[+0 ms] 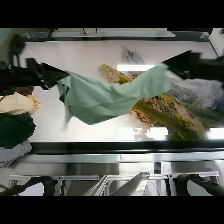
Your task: Fold the shirts.
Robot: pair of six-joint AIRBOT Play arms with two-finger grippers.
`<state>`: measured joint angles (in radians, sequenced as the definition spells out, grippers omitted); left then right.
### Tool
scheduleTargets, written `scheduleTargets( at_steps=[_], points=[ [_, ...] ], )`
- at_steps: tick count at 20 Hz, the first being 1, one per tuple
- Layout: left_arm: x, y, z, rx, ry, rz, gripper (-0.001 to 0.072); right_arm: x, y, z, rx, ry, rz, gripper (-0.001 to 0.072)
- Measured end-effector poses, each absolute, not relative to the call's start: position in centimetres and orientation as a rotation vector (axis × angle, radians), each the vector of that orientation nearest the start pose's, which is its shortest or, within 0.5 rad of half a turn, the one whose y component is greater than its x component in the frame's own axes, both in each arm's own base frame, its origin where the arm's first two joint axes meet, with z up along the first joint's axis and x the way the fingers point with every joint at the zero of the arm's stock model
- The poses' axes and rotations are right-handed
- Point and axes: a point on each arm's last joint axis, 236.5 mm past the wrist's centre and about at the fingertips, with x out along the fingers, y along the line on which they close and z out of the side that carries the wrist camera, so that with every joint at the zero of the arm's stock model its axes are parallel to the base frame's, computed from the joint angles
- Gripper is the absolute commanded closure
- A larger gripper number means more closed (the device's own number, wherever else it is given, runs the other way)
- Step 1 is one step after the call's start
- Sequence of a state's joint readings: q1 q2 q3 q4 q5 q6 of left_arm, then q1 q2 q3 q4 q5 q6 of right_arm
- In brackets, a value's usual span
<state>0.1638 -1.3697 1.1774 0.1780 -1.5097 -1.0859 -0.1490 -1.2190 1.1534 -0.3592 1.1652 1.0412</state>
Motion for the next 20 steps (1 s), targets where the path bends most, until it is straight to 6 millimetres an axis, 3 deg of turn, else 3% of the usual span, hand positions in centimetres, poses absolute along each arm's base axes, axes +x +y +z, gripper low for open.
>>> scheduleTargets(
  at_steps=[1,3,5,8,11,15,17,20],
  points=[
    [38.5,-17.2,14.5,-0.95,1.023,-1.052,-0.0002,42.5,14.6,14.1,0.716,0.815,0.735,0.0064],
    [40.1,-16.3,11.8,-1.003,1.081,-1.042,-0.0001,44.2,14.0,10.0,0.76,0.879,0.694,0.0064],
    [40.7,-14.5,9.7,-1.045,1.166,-1.023,-0.0001,44.7,11.9,8.1,0.789,0.904,0.667,0.0065],
    [39.4,-11.8,6.2,-1.04,1.333,-0.951,-0.0001,44.1,7.5,5.8,0.811,0.945,0.62,0.0064],
    [37.2,-10.9,2.4,-1.047,1.46,-0.834,-0.0001,42.7,5.5,1.9,0.825,1.02,0.561,0.0065],
    [35.1,-12.7,-2.7,-1.058,1.559,-0.706,-0.0001,42.2,6.2,-3.6,0.867,1.119,0.515,0.0067],
    [34.9,-13.7,-5.3,-1.039,1.589,-0.658,0.0,42.4,7.6,-5.8,0.9,1.153,0.514,0.0068],
    [34.5,-14.8,-7.6,-1.02,1.652,-0.656,0.0,42.3,10.5,-8.3,0.946,1.205,0.537,0.007]
  ],
)
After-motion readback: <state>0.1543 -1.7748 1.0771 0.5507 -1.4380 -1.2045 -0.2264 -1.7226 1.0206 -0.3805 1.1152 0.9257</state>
